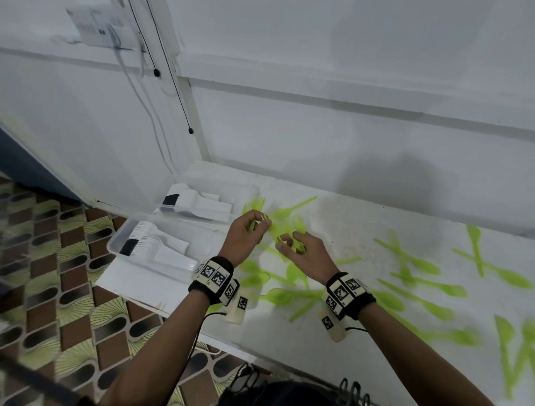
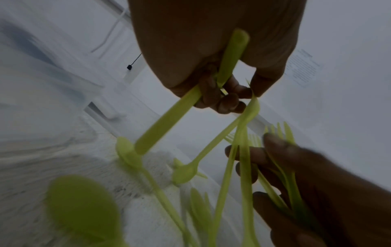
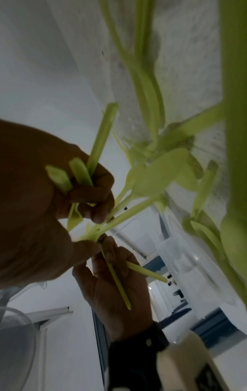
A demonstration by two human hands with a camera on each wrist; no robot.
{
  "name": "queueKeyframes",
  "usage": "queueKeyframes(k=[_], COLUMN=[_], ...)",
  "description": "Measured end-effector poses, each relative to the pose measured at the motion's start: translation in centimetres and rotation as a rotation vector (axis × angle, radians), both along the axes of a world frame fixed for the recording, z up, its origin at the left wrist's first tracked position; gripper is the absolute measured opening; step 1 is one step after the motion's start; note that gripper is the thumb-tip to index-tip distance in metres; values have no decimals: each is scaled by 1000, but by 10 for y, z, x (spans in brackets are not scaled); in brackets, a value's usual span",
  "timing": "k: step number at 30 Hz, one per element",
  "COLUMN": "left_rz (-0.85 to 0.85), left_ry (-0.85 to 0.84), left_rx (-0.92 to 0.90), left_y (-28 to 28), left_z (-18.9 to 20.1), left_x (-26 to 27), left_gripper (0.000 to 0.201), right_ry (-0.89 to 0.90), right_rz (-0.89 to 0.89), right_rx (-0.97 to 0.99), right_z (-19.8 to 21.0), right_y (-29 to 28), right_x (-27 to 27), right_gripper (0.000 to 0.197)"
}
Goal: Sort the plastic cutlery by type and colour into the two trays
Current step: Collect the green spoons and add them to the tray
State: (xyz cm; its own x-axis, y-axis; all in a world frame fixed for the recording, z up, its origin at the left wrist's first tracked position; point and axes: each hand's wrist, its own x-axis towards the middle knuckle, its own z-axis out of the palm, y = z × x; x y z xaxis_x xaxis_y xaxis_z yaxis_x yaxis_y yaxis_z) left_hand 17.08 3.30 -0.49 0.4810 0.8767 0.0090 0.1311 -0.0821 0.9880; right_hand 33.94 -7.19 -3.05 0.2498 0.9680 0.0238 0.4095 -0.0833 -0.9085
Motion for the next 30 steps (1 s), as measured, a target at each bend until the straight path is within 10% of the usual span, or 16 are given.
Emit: queueKeyframes(k=[3, 30], left_rz=[27, 141], left_ry=[-51, 109], left_rx=[-32, 24], left_y=[-1, 14], left_z=[5, 2], left_x=[-1, -35], left_gripper=[23, 42], right_ry=[-88, -194], right_rz=[-19, -195], right_rx=[67, -55], right_z=[-3, 5], right_y=[9, 41], right_x=[-11, -4], right_gripper=[31, 42])
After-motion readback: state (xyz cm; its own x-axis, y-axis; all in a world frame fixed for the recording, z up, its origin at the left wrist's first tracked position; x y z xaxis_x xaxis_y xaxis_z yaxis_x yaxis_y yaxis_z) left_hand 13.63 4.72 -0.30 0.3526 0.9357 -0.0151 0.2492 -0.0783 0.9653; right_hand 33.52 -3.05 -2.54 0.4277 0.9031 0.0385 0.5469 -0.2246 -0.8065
